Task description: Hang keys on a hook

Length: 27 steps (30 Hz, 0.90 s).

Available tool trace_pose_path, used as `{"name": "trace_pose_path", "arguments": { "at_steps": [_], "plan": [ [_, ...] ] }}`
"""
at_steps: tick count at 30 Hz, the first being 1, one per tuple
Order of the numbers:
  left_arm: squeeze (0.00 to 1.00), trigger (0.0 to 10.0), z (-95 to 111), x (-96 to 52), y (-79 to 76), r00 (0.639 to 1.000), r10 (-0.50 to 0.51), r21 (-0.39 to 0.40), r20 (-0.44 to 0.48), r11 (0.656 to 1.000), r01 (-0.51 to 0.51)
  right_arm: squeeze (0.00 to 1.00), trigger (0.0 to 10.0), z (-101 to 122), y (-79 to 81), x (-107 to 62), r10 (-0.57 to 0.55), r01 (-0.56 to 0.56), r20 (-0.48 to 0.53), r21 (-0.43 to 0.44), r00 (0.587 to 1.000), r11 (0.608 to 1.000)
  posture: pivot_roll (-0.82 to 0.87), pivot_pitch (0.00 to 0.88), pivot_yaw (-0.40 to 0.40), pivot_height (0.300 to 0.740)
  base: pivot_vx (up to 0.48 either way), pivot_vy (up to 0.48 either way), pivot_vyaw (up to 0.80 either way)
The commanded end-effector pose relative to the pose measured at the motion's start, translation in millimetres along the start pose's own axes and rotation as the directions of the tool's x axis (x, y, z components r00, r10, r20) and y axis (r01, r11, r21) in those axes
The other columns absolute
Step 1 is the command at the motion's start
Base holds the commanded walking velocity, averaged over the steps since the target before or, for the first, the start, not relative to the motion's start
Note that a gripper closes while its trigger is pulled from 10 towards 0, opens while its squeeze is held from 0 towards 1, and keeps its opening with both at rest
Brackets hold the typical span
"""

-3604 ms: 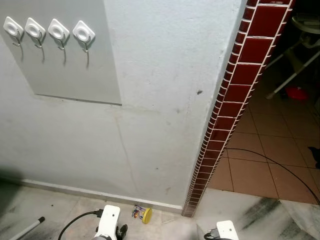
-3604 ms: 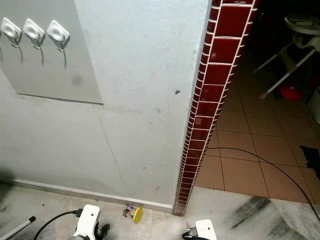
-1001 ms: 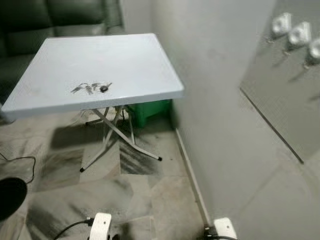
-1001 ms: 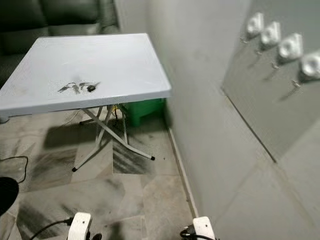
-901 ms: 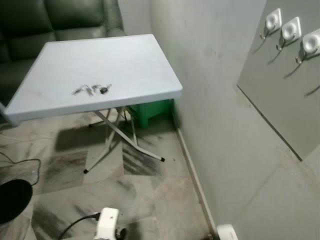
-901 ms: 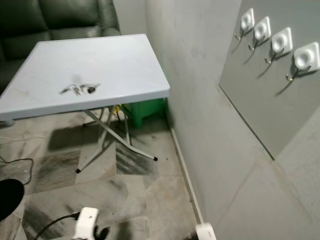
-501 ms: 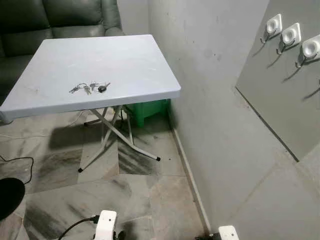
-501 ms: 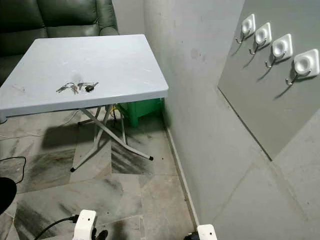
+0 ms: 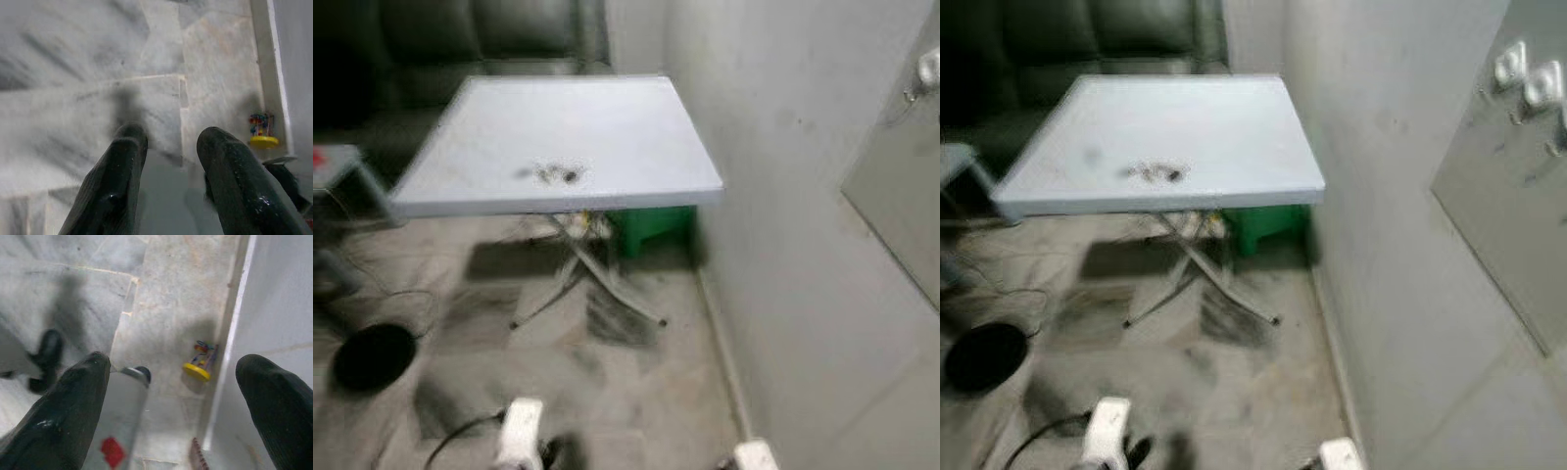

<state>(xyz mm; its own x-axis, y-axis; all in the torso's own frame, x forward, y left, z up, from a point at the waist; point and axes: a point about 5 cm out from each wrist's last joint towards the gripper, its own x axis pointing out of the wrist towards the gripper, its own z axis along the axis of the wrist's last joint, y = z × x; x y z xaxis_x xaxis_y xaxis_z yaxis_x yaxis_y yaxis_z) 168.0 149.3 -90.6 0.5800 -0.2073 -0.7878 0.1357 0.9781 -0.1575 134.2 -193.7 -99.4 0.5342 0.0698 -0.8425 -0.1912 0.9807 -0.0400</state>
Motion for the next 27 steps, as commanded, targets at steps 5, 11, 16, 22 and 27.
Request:
{"name": "trace_pose_path", "arguments": {
  "at_steps": [5, 11, 16, 22, 27],
  "plan": [
    [0.0, 10.0, 9, -0.8, 11.3, 0.999, 0.033, 0.01, 0.024, 0.999, -0.033, 0.0, 10.0, 9, 8.9, 3.6, 0.026, -0.027, 0.023, 0.003, 0.999, 1.0, -0.04, 0.0, -0.028, 0.74, 0.0, 0.458, 0.8],
    [0.0, 10.0, 14, 0.9, 7.6, 0.998, 0.025, 0.003, 0.052, 1.0, -0.026, 0.0, 10.0, 9, 5.3, 3.0, 0.018, -0.021, 0.037, 0.078, 0.999, 0.997, -0.04, 0.0, -0.032, 0.74, 0.0, 0.226, 0.34],
    [0.0, 10.0, 27, 3.5, 5.0, 0.995, 0.026, 0.029, 0.099, 0.999, -0.029, 0.0, 10.0, 13, 2.6, 3.1, 0.009, -0.013, 0.061, 0.063, 0.998, 0.998, -0.04, 0.0, -0.03, 0.74, 0.0, 0.0, 0.0],
    [0.0, 10.0, 64, 5.6, 5.2, 0.969, 0.018, 0.049, 0.246, 0.998, -0.031, 0.0, 10.0, 48, -2.6, 6.8, 0.0, -0.013, 0.207, 0.061, 0.978, 0.998, -0.04, 0.0, -0.026, 0.74, 0.0, 0.0, 0.0],
    [0.0, 10.0, 129, 0.5, 11.7, 0.882, 0.018, -0.037, 0.471, 0.999, -0.001, 0.0, 10.0, 138, -23.4, -0.4, -0.113, 0.033, 0.548, 0.154, 0.829, 0.988, -0.05, 0.0, -0.023, 0.74, 0.0, 0.0, 0.0]
  ]
}}
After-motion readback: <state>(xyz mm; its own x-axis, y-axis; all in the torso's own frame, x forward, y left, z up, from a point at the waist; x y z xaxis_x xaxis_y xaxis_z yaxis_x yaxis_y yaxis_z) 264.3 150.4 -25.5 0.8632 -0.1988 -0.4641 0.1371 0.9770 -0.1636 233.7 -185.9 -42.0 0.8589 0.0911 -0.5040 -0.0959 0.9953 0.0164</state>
